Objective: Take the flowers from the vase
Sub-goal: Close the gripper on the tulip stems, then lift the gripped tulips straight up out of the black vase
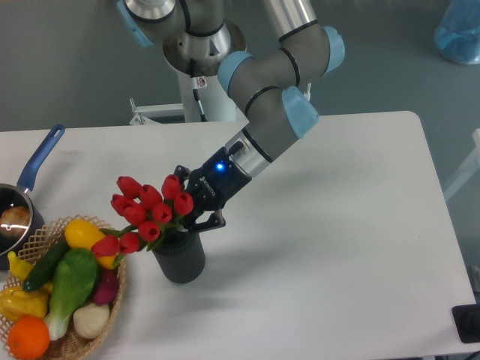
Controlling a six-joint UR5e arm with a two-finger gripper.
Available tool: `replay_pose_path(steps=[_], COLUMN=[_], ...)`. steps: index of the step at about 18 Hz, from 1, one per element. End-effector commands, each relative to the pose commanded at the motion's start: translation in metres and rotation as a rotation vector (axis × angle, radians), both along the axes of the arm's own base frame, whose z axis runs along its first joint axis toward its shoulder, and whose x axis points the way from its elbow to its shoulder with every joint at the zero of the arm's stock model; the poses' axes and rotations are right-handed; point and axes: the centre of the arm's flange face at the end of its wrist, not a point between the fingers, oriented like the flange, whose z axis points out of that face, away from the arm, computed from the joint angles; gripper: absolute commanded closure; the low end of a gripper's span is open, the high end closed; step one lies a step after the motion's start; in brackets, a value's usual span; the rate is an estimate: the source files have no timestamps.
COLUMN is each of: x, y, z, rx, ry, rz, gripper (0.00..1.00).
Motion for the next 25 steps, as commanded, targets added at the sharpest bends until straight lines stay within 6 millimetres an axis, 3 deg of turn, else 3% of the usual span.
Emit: replay_pose_path(steps=[4,14,21,25], x=[0.001,-0.025,-0.021,-0.019], y=[-0.008,-0.025,-0.028,-0.029], z=[0.011,0.038,0.068,0.074], rx=[0.031,0.131,0.215,0.223], ry=[-0.006,-0.044,-0.069,-0.065], rz=[0.011,0.067,0.063,0.062], gripper=[0.67,0.67,0.68,0.68])
